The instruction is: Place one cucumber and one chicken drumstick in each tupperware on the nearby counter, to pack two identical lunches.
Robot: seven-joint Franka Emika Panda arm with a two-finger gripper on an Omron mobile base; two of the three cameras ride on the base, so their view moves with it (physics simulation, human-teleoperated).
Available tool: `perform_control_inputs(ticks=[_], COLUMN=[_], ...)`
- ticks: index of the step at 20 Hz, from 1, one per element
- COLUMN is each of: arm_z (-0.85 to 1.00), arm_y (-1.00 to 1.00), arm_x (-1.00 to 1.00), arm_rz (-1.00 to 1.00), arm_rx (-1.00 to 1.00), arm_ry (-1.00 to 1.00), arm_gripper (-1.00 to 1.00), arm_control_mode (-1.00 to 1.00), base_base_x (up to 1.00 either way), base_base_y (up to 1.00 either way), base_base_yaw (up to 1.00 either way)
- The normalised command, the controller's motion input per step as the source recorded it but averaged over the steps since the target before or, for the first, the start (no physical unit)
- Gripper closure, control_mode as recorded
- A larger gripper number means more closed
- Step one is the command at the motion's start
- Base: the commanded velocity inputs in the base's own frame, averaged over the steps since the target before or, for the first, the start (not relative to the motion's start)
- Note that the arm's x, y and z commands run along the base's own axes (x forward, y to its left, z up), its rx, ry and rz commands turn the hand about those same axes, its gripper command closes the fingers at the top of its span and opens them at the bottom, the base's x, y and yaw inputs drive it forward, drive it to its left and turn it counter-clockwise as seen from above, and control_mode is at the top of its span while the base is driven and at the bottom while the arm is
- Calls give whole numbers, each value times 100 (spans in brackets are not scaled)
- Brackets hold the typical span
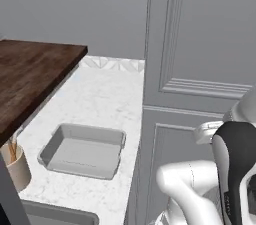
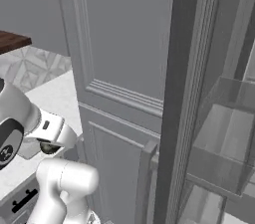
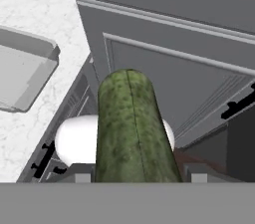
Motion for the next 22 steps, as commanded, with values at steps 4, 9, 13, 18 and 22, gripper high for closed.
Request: perform_control_inputs(ticks=[4, 9, 13, 18, 22], arm_z=[0, 0, 0, 0, 0], arm_y=[0, 0, 0, 0, 0], arm_x=[0, 0, 0, 0, 0], arm_rz=[0, 0, 0, 0, 0], arm_rx=[0, 0, 0, 0, 0], arm_ry=[0, 0, 0, 0, 0], arm_gripper=[100, 100, 100, 100, 100], arm_control_mode=[100, 100, 100, 100, 100], base_base_x=[-1, -26, -43, -30, -23], base_base_y=[25, 15, 31, 63, 57], base_base_yaw=[48, 64, 57, 36, 17])
